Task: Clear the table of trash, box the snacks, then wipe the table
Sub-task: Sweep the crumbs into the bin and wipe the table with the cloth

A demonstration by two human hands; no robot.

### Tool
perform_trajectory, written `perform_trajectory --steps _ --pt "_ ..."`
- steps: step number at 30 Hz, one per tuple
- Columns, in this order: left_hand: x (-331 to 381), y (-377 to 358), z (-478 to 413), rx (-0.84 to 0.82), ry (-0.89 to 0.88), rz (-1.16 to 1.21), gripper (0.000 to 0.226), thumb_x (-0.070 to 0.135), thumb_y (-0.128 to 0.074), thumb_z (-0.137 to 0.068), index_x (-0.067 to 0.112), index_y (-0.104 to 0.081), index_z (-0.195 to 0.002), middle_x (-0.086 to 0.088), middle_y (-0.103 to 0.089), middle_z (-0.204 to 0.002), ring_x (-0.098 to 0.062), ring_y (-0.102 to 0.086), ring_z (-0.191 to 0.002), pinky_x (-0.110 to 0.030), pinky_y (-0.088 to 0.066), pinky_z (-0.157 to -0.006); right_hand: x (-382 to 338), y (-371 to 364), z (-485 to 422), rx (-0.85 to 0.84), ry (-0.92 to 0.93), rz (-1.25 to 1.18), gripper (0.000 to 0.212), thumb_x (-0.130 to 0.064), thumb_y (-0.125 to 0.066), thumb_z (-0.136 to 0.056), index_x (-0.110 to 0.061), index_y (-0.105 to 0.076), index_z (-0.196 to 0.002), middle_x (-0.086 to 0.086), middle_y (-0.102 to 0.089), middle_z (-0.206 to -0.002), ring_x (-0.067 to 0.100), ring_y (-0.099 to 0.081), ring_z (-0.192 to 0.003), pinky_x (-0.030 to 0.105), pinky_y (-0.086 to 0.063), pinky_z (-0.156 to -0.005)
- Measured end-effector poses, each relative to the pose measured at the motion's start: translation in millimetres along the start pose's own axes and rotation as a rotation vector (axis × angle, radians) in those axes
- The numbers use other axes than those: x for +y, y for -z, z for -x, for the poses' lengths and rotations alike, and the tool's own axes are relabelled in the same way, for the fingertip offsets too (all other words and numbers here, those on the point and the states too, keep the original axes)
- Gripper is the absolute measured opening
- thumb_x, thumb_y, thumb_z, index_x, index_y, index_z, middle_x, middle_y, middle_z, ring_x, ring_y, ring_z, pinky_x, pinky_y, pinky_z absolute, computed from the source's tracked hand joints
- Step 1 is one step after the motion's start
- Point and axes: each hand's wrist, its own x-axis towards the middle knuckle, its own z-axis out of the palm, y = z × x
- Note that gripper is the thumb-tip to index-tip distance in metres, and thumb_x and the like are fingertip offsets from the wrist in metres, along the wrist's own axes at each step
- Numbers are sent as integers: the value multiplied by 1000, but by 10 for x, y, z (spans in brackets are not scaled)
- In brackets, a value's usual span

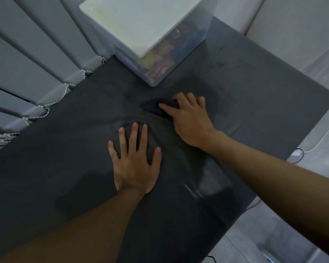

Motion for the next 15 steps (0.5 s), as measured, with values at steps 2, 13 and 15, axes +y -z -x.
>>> perform_trajectory --steps 2,13,15 --pt "3 5 3 -5 -1 -5 73 64 -8 -97 31 6 -160 7 6 -168 -26 12 -155 -59 -1 -122 204 2 -12 22 -30 52 48 -21 -42 -91 -34 -57 -135 8 -52 -122 35 -46 -104 43 -26 -83" --pt "13 21 2 -13 9 -14 74 65 -4 -96 30 8 -160 6 7 -168 -26 14 -154 -58 1 -123 72 30 297 43 15 -42 45 -19 -47 -92 -34 -59 -133 7 -53 -119 32 -47 -98 43 -31 -82" --pt "16 30 3 -8 8 -13 74 65 -4 -95 30 6 -160 6 6 -169 -27 12 -154 -58 1 -123 258 44 266 56 -19 3 45 -19 -48 -92 -37 -60 -132 7 -54 -119 33 -48 -99 44 -31 -82"
